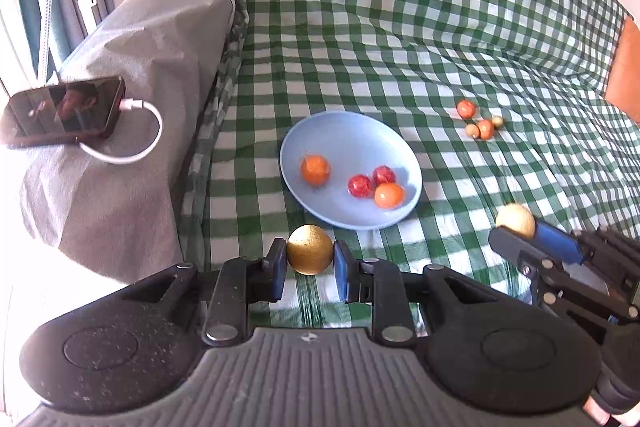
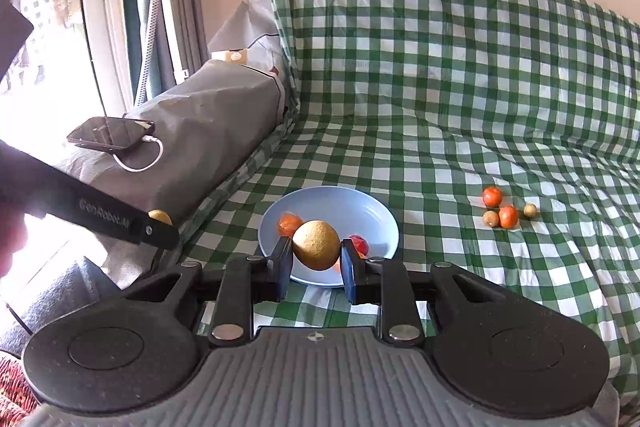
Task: Organize fruits
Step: 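Carry both tan fruits over the blue plate with both grippers, then open both grippers to drop the tan fruits into the plate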
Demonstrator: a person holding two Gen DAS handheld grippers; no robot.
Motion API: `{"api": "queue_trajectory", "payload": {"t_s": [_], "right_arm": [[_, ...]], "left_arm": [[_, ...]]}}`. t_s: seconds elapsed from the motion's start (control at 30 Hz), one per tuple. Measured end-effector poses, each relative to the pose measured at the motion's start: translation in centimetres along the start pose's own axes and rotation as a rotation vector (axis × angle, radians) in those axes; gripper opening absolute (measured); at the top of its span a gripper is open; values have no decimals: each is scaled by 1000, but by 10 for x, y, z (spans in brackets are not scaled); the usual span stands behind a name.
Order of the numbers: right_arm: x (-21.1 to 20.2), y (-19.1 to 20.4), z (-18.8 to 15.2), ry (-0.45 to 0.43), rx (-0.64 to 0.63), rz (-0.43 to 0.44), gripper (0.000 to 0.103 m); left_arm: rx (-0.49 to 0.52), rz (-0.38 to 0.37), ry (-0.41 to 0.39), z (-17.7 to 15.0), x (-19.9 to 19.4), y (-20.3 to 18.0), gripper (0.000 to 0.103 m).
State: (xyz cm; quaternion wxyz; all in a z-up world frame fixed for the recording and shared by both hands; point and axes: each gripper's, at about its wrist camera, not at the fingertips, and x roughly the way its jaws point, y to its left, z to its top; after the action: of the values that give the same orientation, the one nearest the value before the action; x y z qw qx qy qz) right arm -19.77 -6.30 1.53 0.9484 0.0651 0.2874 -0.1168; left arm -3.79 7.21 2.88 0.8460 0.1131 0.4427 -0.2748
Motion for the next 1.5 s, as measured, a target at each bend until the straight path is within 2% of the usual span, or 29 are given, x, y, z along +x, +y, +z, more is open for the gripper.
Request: {"api": "queue_trajectory", "payload": {"t_s": [0.23, 0.63, 1.03, 1.17, 1.23, 1.27, 1.3, 1.33, 1.37, 1.4, 1.5], "right_arm": [[28, -13, 3, 21, 17, -29, 27], [110, -39, 3, 125, 50, -62, 27], [190, -57, 3, 212, 61, -62, 27], [211, -58, 5, 225, 54, -58, 27], [218, -58, 8, 220, 46, -42, 27], [221, -58, 10, 222, 44, -29, 27], [222, -59, 13, 223, 48, -20, 33], [222, -60, 17, 225, 57, -12, 40], [220, -61, 20, 229, 70, -4, 57], [214, -61, 22, 224, 81, -3, 71], [190, -60, 23, 225, 87, -3, 85]], "left_arm": [[3, 19, -2, 25, 28, -2, 27], [16, 34, 107, 57, 117, -10, 27], [51, 75, 175, 83, 199, -19, 27], [67, 97, 143, 91, 209, -21, 27], [68, 104, 129, 96, 209, -21, 35], [62, 96, 122, 98, 207, -20, 56], [53, 88, 106, 100, 203, -19, 79], [43, 88, 83, 100, 196, -18, 89], [35, 96, 59, 100, 188, -18, 102], [30, 103, 36, 99, 179, -16, 103], [40, 112, 47, 87, 154, -16, 103]]}}
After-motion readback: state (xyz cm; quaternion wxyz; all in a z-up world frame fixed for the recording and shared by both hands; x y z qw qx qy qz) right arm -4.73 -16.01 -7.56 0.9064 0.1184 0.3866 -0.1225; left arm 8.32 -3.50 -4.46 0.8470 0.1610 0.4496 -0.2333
